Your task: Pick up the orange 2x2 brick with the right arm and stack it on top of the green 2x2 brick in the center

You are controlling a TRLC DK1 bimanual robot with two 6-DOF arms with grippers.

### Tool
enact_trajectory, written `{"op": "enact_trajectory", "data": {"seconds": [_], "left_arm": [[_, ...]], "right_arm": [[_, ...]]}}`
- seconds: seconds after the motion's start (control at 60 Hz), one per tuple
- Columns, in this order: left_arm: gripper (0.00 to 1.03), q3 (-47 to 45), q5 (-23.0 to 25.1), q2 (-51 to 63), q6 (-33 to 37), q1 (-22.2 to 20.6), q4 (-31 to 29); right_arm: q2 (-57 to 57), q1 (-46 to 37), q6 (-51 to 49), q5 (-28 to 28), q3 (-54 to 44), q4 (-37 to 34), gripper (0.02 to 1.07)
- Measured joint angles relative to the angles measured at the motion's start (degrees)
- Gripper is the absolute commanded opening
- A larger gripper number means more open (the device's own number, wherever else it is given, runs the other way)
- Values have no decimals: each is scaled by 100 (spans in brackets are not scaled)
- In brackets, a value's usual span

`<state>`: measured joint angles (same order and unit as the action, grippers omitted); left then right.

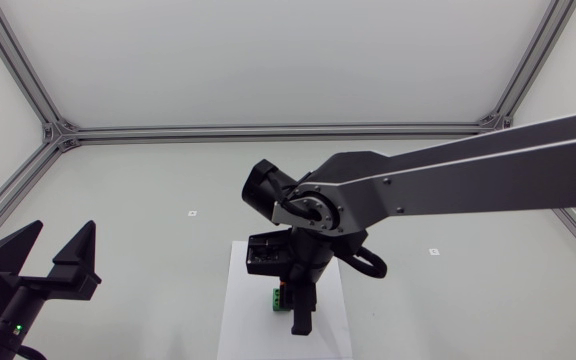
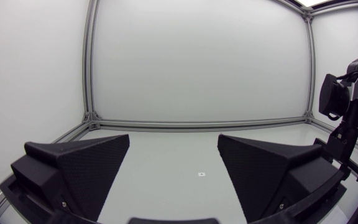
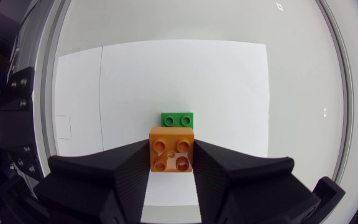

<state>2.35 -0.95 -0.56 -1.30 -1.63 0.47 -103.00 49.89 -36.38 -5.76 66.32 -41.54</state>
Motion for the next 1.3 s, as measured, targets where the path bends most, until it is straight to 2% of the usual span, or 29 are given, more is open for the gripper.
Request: {"op": "enact_trajectory", "data": {"seconds": [0.75, 1.3], "left_arm": [[99, 0, 0, 0, 2, 0, 0], [99, 0, 0, 0, 0, 0, 0]], "right_arm": [[-525, 111, -28, 229, 323, 96, 30], [-796, 450, -289, 761, 713, -350, 30]]}}
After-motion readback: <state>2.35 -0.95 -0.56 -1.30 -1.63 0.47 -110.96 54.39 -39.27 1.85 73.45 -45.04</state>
